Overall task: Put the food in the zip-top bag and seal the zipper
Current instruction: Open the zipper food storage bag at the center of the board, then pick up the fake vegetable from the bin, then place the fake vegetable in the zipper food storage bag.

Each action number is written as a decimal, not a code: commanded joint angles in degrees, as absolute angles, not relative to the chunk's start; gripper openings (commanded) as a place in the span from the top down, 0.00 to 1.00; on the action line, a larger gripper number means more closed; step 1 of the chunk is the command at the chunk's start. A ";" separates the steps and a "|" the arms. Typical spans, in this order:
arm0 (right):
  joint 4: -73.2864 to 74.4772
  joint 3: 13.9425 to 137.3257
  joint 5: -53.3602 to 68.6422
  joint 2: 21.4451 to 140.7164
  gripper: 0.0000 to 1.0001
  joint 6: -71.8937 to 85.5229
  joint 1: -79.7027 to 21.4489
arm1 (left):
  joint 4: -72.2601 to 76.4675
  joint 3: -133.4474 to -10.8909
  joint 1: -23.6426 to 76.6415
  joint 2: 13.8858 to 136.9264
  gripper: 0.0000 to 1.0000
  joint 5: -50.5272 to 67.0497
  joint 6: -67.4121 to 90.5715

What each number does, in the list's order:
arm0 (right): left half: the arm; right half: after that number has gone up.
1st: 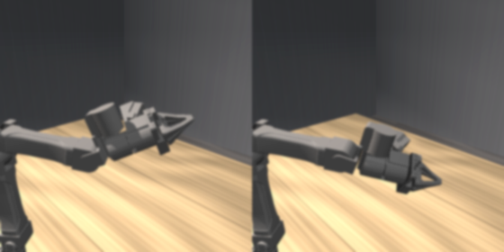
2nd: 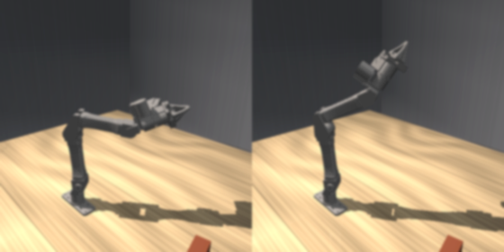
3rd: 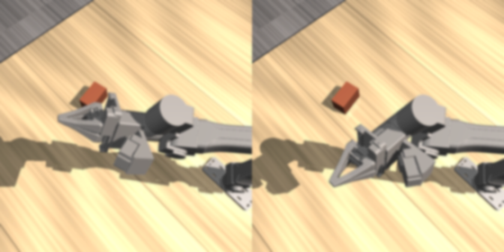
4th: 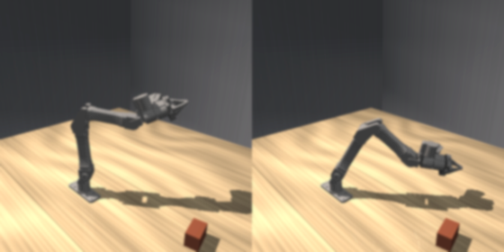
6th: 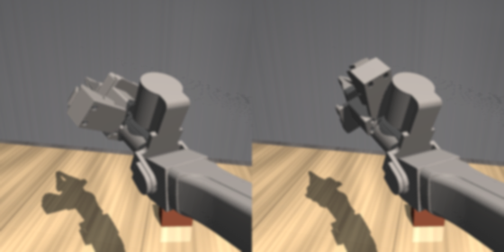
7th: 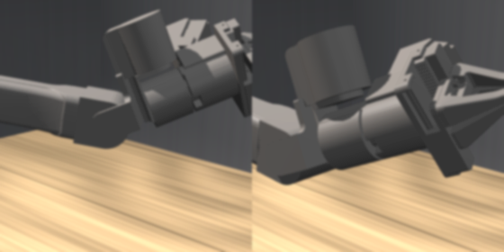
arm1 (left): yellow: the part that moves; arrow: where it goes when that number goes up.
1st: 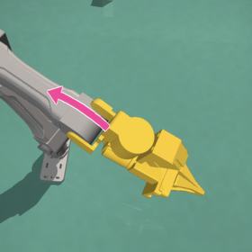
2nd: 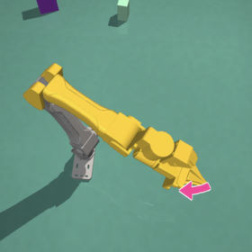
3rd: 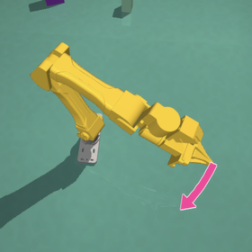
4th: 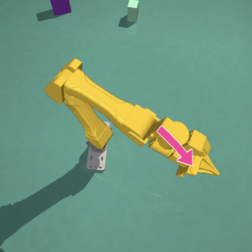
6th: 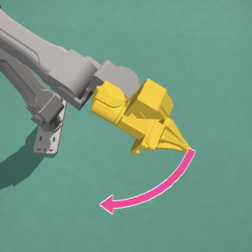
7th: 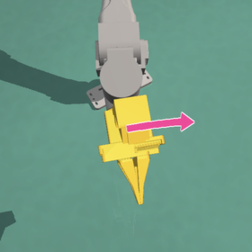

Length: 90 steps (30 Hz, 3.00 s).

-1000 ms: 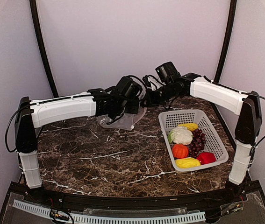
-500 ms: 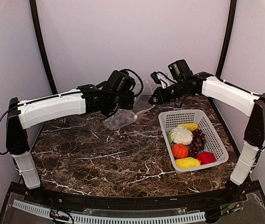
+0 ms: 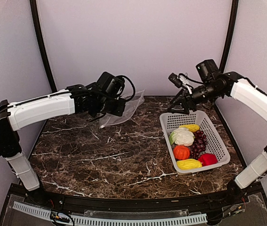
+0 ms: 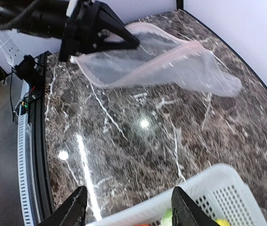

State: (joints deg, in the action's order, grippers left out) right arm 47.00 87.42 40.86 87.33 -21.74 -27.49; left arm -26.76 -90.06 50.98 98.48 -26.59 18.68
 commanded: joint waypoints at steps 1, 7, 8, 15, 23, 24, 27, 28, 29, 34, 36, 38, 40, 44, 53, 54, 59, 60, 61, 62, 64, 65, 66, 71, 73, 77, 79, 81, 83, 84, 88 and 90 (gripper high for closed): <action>49.58 76.64 31.49 82.02 0.39 -35.81 -24.41 | -33.49 -88.70 49.65 93.52 0.99 -23.33 13.88; 48.99 65.46 24.58 76.89 0.35 -42.65 -24.39 | -30.72 -84.53 48.91 92.91 0.99 -17.27 10.59; 49.15 64.16 24.72 76.40 0.37 -43.64 -24.43 | -30.39 -84.50 48.88 93.94 0.99 -16.05 10.65; 47.48 56.92 22.50 77.10 0.51 -47.80 -26.77 | -25.95 -85.13 48.78 98.26 0.99 -11.66 16.29; 39.64 52.33 12.46 79.01 0.35 -46.82 -32.37 | -23.30 -86.49 48.69 100.91 0.99 -11.08 21.64; 38.16 51.75 10.30 79.38 0.34 -46.51 -32.69 | -23.05 -86.59 48.69 100.97 0.99 -11.17 21.90; 35.99 50.94 7.18 80.68 0.33 -45.85 -33.10 | -22.63 -86.90 48.57 100.98 0.99 -11.91 22.68; 35.97 50.79 7.20 81.15 0.33 -45.73 -33.20 | -22.58 -87.14 48.50 101.03 0.99 -11.93 22.85; 35.95 50.54 7.14 81.65 0.33 -45.71 -33.22 | -22.58 -87.46 48.29 101.17 0.99 -12.01 23.09; 35.43 49.56 6.29 83.84 0.24 -46.10 -33.90 | -23.76 -89.57 47.79 102.22 0.99 -11.93 23.43; 36.17 49.59 6.52 84.54 0.16 -45.95 -33.98 | -24.36 -90.51 47.53 102.70 0.99 -11.58 23.57; 36.17 49.34 6.15 84.76 0.17 -45.88 -33.98 | -24.49 -91.06 47.33 103.07 0.99 -10.98 23.71; 35.65 49.37 5.60 84.28 0.25 -45.37 -33.93 | -24.50 -91.36 47.18 103.43 0.99 -10.59 23.80; 36.52 50.81 6.01 80.80 0.38 -44.34 -33.93 | -24.51 -92.13 47.11 104.38 0.99 -9.80 24.09; 40.02 60.48 15.90 72.68 0.50 -41.59 -33.75 | -23.03 -93.24 47.09 106.00 0.99 -7.68 25.12; 40.08 62.73 18.16 73.48 0.50 -40.40 -33.70 | -22.81 -93.29 47.10 106.19 0.99 -7.37 25.11; 39.70 76.45 30.86 81.02 0.52 -30.72 -33.75 | -21.63 -94.20 47.11 107.40 0.99 -5.73 25.89; 39.42 79.17 33.50 83.14 0.52 -28.76 -33.66 | -21.58 -94.57 47.04 107.60 0.99 -5.54 26.13; 38.67 82.14 36.91 84.65 0.52 -26.49 -33.73 | -21.39 -94.74 47.09 107.68 0.99 -5.08 26.68; 37.95 84.26 39.34 86.27 0.52 -24.31 -33.63 | -21.15 -95.05 47.10 107.73 0.99 -4.87 27.01; 36.34 87.74 44.44 89.41 0.52 -19.31 -33.67 | -20.66 -95.42 47.10 107.64 0.99 -4.46 28.27; 35.73 89.31 46.70 90.98 0.52 -16.95 -33.64 | -20.39 -95.44 47.11 107.37 0.99 -4.28 29.13; 35.23 90.65 48.86 92.36 0.52 -14.63 -33.59 | -19.60 -95.42 47.11 107.21 0.99 -4.34 29.64; 31.21 93.10 57.26 97.20 0.54 -5.53 -33.34 | -13.74 -92.44 47.11 104.13 0.99 -4.63 33.52; 29.07 92.86 58.67 98.10 0.55 -2.47 -32.63 | -11.93 -91.82 47.10 103.20 0.99 -4.65 34.62; 23.99 91.61 60.88 99.34 0.56 5.65 -29.46 | -10.05 -90.44 47.11 101.62 0.99 -4.43 36.69; 21.74 90.99 61.87 100.06 0.56 8.34 -28.18 | -8.54 -88.97 47.11 100.67 0.99 -4.03 38.24; 21.16 90.97 61.97 100.88 0.56 9.78 -27.55 | -6.31 -87.41 47.11 99.77 0.99 -3.66 39.78; 20.29 91.03 62.13 101.51 0.55 11.21 -27.43 | -5.07 -86.39 47.11 99.26 0.99 -3.08 40.50; 19.70 91.12 62.51 101.83 0.55 11.99 -27.41 | -4.87 -86.09 47.09 99.13 0.99 -2.79 40.84; 18.81 92.61 62.30 103.75 0.56 15.25 -27.27 | -3.75 -85.06 47.19 98.53 0.99 -2.38 41.42; 18.00 92.93 62.74 104.77 0.56 17.40 -27.08 | -2.56 -84.25 47.20 98.04 0.99 -2.26 41.56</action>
State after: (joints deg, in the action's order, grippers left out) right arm 21.61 91.57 61.04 102.63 12.05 -27.07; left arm -5.63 -86.32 47.09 101.12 -3.38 40.14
